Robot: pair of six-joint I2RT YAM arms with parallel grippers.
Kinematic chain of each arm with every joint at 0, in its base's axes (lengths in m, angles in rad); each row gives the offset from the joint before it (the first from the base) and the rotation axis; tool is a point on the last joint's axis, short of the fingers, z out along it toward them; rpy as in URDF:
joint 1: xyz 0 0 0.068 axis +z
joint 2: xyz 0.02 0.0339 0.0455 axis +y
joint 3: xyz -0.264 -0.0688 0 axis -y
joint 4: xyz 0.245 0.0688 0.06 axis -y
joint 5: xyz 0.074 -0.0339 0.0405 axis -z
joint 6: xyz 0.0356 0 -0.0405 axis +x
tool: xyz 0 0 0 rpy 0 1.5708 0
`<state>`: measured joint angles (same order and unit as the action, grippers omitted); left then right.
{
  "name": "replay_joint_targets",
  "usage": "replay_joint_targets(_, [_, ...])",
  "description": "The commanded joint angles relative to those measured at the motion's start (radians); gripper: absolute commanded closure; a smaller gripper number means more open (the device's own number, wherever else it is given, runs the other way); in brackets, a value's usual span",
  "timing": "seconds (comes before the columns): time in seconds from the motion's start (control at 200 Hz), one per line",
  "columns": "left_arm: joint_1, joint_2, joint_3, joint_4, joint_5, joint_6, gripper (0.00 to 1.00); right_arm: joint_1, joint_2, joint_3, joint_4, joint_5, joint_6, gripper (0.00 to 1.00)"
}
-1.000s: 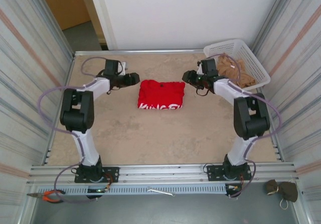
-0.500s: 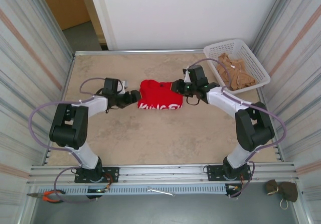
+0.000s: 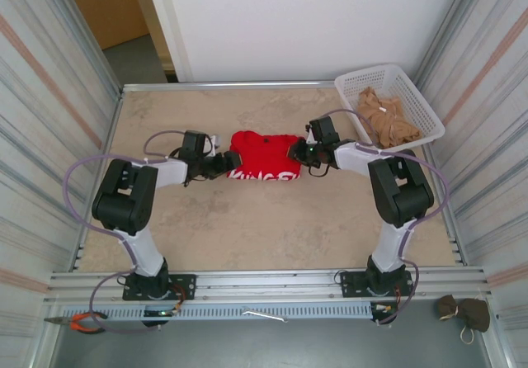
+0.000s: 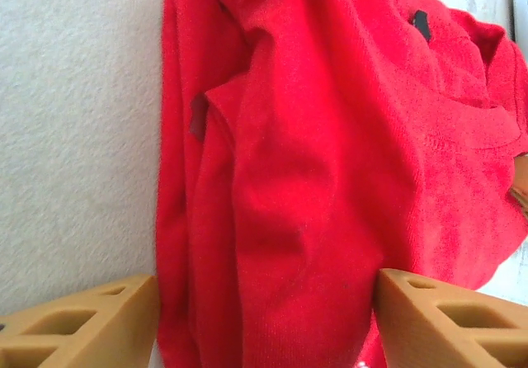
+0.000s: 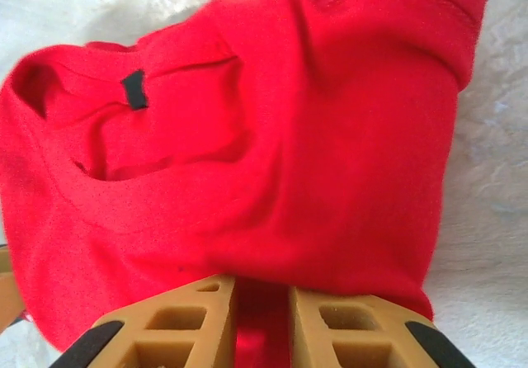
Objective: Fold the inside-out t-shirt
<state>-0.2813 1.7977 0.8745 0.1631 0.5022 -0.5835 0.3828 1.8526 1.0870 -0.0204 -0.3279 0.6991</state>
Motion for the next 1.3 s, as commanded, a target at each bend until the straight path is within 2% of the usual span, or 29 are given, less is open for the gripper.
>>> replay_joint_targets(0.0, [-0.007,0.046,-0.032,0.070,0.022,-0.042,0.41,-0.010,-0.027,0.005,0.017,-0.046,-0.006,0.77])
replay_joint_targets(0.14, [-0.007,0.047,-0.024,0.113,0.047,-0.071,0.68,-0.019,-0.148,0.020,-0.047,-0.053,-0.037,0.65])
replay_joint_targets(0.22, [-0.001,0.036,-0.008,0.116,0.061,-0.089,0.91,-0.024,-0.232,0.021,-0.079,-0.056,-0.038,0.58])
replay_joint_targets(0.271, [0.011,0.021,-0.001,0.120,0.070,-0.102,1.00,-0.025,-0.283,0.020,-0.110,-0.050,-0.039,0.56])
replay_joint_targets(0.396, [0.062,-0.028,0.025,0.043,0.066,-0.069,1.00,-0.040,-0.413,-0.003,-0.163,-0.038,-0.042,0.52])
replay_joint_targets(0.556, [0.172,-0.089,0.059,-0.139,0.074,0.063,1.00,-0.086,-0.547,-0.045,-0.244,-0.033,-0.057,0.51])
replay_joint_targets(0.746, [0.377,-0.116,0.127,-0.368,0.075,0.254,1.00,-0.155,-0.710,-0.139,-0.315,-0.009,-0.076,0.44])
replay_joint_targets(0.897, [0.539,-0.056,0.265,-0.512,0.078,0.395,1.00,-0.223,-0.829,-0.225,-0.357,-0.008,-0.078,0.38])
replay_joint_targets(0.907, [0.546,-0.049,0.278,-0.525,0.077,0.403,0.98,-0.229,-0.836,-0.229,-0.360,-0.010,-0.079,0.37])
replay_joint_targets(0.937, [0.569,-0.028,0.318,-0.569,0.064,0.428,0.84,-0.243,-0.851,-0.237,-0.372,-0.013,-0.083,0.33])
replay_joint_targets(0.977, [0.591,-0.007,0.357,-0.605,0.038,0.450,0.56,-0.261,-0.858,-0.245,-0.393,-0.009,-0.092,0.25])
replay_joint_targets(1.007, [0.612,-0.002,0.374,-0.621,0.010,0.460,0.38,-0.276,-0.886,-0.248,-0.415,0.002,-0.099,0.18])
replay_joint_targets(1.027, [0.623,-0.002,0.382,-0.627,-0.007,0.463,0.22,-0.285,-0.895,-0.249,-0.429,0.007,-0.104,0.16])
replay_joint_targets(1.042, [0.632,-0.004,0.386,-0.630,-0.017,0.462,0.07,-0.294,-0.898,-0.248,-0.439,0.011,-0.112,0.13])
replay_joint_targets(1.052, [0.639,-0.005,0.387,-0.631,-0.023,0.462,0.03,-0.300,-0.901,-0.248,-0.446,0.014,-0.116,0.12])
replay_joint_targets(1.067, [0.649,-0.011,0.388,-0.631,-0.026,0.459,0.02,-0.308,-0.905,-0.248,-0.457,0.022,-0.123,0.09])
replay_joint_targets(1.087, [0.663,-0.018,0.387,-0.625,-0.028,0.457,0.01,-0.317,-0.910,-0.245,-0.471,0.038,-0.132,0.00])
replay_joint_targets(1.182, [0.711,-0.073,0.378,-0.612,-0.027,0.434,0.01,-0.366,-0.914,-0.232,-0.529,0.126,-0.169,0.01])
replay_joint_targets(1.298, [0.707,-0.201,0.308,-0.550,-0.047,0.424,0.01,-0.397,-0.894,-0.234,-0.532,0.298,-0.177,0.01])
